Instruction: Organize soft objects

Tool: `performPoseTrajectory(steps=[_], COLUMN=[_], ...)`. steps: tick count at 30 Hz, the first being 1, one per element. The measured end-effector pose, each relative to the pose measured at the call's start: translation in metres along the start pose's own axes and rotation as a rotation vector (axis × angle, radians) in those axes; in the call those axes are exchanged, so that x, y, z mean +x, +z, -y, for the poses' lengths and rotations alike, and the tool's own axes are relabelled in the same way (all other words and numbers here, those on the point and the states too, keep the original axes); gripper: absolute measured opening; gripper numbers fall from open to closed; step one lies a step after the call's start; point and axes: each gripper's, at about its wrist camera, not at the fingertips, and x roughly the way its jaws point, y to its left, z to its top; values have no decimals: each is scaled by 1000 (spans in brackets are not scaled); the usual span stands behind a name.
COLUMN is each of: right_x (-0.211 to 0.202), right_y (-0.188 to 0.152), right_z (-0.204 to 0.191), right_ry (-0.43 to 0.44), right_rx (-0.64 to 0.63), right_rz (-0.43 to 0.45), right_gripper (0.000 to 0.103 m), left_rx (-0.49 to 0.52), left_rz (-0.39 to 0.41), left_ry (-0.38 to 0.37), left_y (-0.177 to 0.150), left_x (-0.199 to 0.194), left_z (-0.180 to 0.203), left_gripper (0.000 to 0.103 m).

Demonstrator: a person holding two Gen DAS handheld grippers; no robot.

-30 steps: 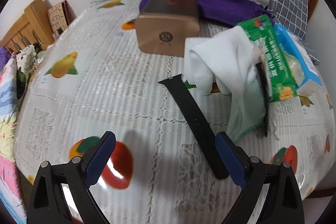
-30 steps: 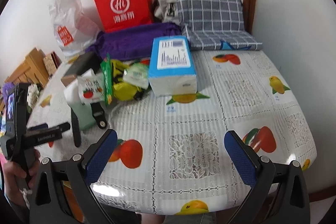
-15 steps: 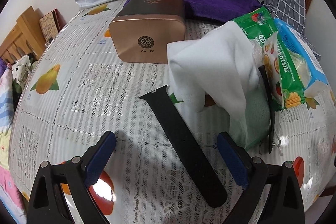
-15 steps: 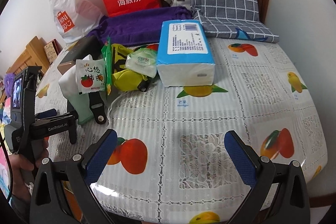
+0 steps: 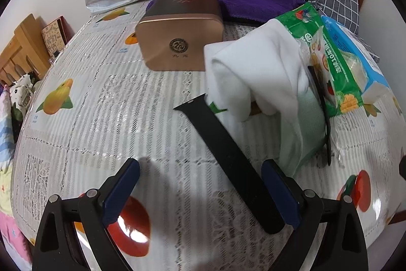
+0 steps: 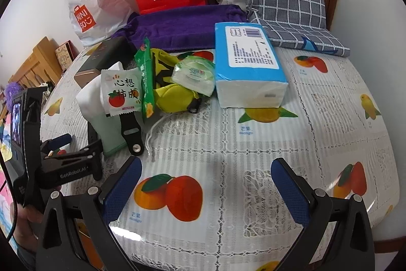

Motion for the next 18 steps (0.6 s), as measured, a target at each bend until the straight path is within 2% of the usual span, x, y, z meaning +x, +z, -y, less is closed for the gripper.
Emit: performPoseTrajectory(steps=[8, 10, 13, 15, 18], right_x=[3, 6, 11, 13, 15], right_y=[-2, -3, -5, -7, -7], right_z=[-8, -7, -3, 2, 10], right_ry=[10, 19, 28, 32, 39], right_rx=[-22, -19, -10, 3, 18], right_rz=[-5, -8, -16, -20, -22], right_gripper=[101, 101, 101, 101, 101], left_rx=[-4, 21, 60, 73, 57], left_rz=[-15, 7, 33, 38, 24], left_ry=[-12, -20, -45, -75, -97], left_y=[-7, -7, -4, -1, -1], left_x=[-4, -6, -10, -13, -13], left_z=[-26, -21, -12, -5, -4], left_gripper=[96, 89, 59, 23, 22])
